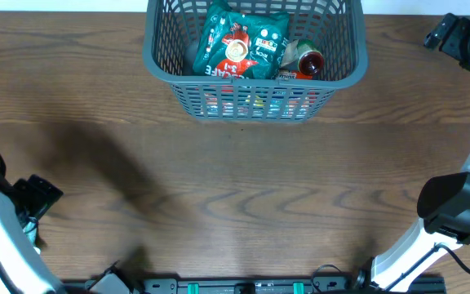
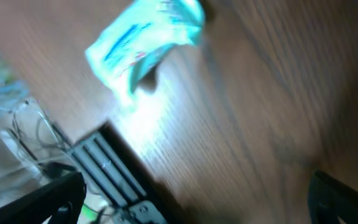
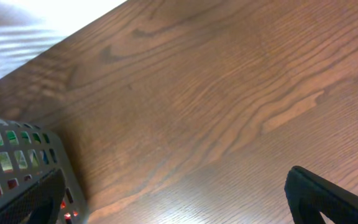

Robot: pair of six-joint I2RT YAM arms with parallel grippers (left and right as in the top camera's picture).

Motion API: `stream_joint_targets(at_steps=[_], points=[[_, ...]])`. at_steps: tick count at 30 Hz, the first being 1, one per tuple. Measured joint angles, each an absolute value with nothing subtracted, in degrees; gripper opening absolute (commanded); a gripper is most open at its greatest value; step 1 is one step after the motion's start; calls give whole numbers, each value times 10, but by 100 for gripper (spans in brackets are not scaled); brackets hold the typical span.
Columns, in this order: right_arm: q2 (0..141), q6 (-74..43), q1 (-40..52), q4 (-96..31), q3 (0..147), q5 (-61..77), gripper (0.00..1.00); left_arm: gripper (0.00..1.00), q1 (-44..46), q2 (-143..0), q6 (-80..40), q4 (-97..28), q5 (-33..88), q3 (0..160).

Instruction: Pack container

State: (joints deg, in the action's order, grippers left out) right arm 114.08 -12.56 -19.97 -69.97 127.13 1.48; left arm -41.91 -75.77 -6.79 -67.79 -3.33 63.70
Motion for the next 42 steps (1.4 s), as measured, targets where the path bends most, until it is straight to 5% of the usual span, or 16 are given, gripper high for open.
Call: stream_joint_targets(at_steps=[9, 21, 42], points=[[1141, -110, -200, -700, 1271, 15, 99, 99, -413, -853, 73, -628, 1, 636], [1141, -100, -200, -692, 1271, -40, 99, 98, -425, -850, 274, -653, -124, 633], [1141, -100, -200, -676, 1271, -69, 99, 99, -489, -856, 364, -483, -108, 524]])
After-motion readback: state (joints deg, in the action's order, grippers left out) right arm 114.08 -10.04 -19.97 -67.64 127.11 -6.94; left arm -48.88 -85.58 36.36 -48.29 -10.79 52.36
